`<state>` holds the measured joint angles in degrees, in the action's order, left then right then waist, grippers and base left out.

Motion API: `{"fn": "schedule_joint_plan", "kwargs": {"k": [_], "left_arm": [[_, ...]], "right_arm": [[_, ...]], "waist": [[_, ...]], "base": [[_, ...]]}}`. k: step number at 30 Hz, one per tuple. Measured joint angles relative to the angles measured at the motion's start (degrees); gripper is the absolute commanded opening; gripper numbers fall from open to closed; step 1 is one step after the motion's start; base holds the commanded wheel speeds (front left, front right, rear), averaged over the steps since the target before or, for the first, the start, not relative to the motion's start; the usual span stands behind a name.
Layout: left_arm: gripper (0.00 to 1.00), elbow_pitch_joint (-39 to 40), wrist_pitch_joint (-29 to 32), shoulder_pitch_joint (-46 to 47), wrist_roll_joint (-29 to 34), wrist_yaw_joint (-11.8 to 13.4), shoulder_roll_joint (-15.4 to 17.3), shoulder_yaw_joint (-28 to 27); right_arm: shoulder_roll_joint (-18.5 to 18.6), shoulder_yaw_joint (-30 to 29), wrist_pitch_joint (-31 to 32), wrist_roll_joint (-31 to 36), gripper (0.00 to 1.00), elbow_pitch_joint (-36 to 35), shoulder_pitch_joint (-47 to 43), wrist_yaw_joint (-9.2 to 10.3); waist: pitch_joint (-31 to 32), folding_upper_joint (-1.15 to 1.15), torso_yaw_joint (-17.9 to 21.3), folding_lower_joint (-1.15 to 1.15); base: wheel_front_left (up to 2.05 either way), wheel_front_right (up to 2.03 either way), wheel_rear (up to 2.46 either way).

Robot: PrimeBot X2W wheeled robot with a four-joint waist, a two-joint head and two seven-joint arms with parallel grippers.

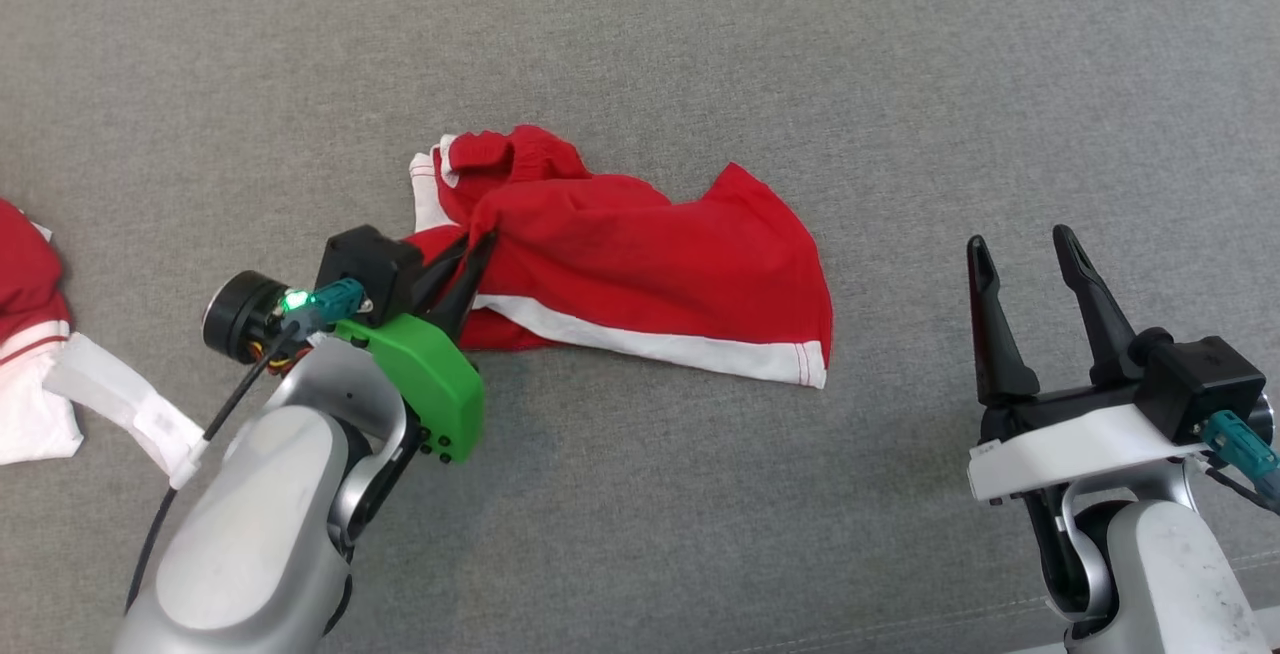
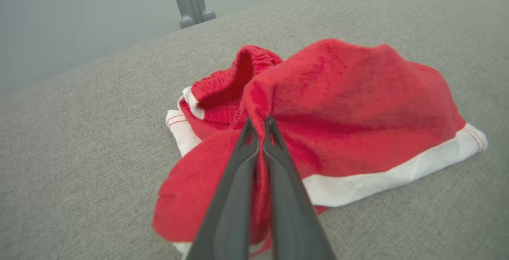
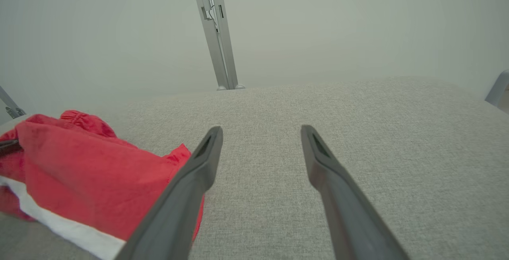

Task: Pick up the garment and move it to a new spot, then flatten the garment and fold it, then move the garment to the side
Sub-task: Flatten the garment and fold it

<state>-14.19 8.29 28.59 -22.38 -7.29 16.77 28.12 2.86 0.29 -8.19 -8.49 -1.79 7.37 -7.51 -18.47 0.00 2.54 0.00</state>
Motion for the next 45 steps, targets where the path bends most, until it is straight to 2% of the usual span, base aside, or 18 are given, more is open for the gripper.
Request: {"fn": "schedule_joint_plan", "kwargs": {"k": [6,10,15,18,22,25,26,27,28,30,34,45], "left_arm": [[0.0,1.34,0.98,2.77,-0.32,0.09,-0.15,-0.05],[0.0,-0.45,4.58,6.33,-1.07,0.09,-0.85,1.51],[0.0,-5.09,10.95,11.4,-1.48,-0.02,-1.53,7.08],[0.0,-7.2,12.57,14.71,-0.93,-0.09,-1.58,11.35],[0.0,-9.45,11.7,18.35,0.41,-0.1,-1.98,16.61],[0.0,-10.92,9.81,19.8,0.42,-0.1,-2.7,18.57],[0.28,-11.6,9.2,20.12,0.42,-0.1,-2.92,18.96],[0.48,-12.09,8.55,20.29,0.44,-0.1,-3.03,19.26],[1.0,-12.37,7.38,20.37,0.6,-0.1,-3.23,19.41],[1.0,-12.9,5.21,20.43,0.78,0.0,-3.55,19.42],[1.0,-12.37,-0.03,19.87,1.25,2.13,-3.78,18.48],[1.0,-2.16,-16.25,8.49,-2.64,10.59,-2.33,10.79]], "right_arm": [[0.0,0.14,0.01,-0.25,1.0,0.2,0.6,0.0],[-0.01,0.78,0.01,-0.53,1.0,0.41,1.59,0.0],[-0.01,1.35,-0.47,-1.03,1.0,1.12,2.36,0.0],[-0.01,1.49,-0.77,-1.49,1.0,1.7,2.43,0.0],[0.01,1.54,-1.36,-1.97,1.0,2.49,2.65,0.0],[0.0,1.58,-1.77,-2.12,1.0,3.01,2.7,0.0],[0.0,1.58,-1.83,-2.15,1.0,3.14,2.72,0.0],[0.0,1.56,-1.87,-2.3,1.0,3.26,2.73,0.0],[0.0,1.48,-2.0,-2.37,1.0,3.34,2.73,0.0],[0.0,1.29,-2.1,-2.36,1.0,3.41,2.73,0.0],[0.0,0.92,-2.24,-2.15,1.0,3.49,2.73,0.0],[0.0,0.07,-1.47,-0.85,1.0,2.24,2.63,0.0]], "waist": [[-0.6,0.0,-0.14,0.0],[-1.37,0.0,0.2,0.0],[-2.39,0.0,1.34,0.0],[-2.95,0.0,2.18,0.0],[-3.59,0.0,3.25,0.0],[-3.92,0.0,3.79,0.0],[-4.01,0.0,3.89,0.0],[-4.06,0.0,3.93,0.0],[-4.08,0.0,3.91,0.0],[-4.03,0.0,3.72,0.0],[-3.63,0.0,3.09,0.0],[-1.0,0.0,-0.06,0.0]], "base": [[0.0,0.0,0.0],[0.0,0.0,0.0],[0.0,0.0,0.0],[0.0,0.0,0.0],[0.0,0.0,0.0],[0.0,0.0,0.0],[0.0,0.0,0.0],[0.0,0.0,0.0],[0.0,0.0,0.0],[0.0,0.0,0.0],[0.0,0.0,0.0],[0.0,0.0,0.0]]}}
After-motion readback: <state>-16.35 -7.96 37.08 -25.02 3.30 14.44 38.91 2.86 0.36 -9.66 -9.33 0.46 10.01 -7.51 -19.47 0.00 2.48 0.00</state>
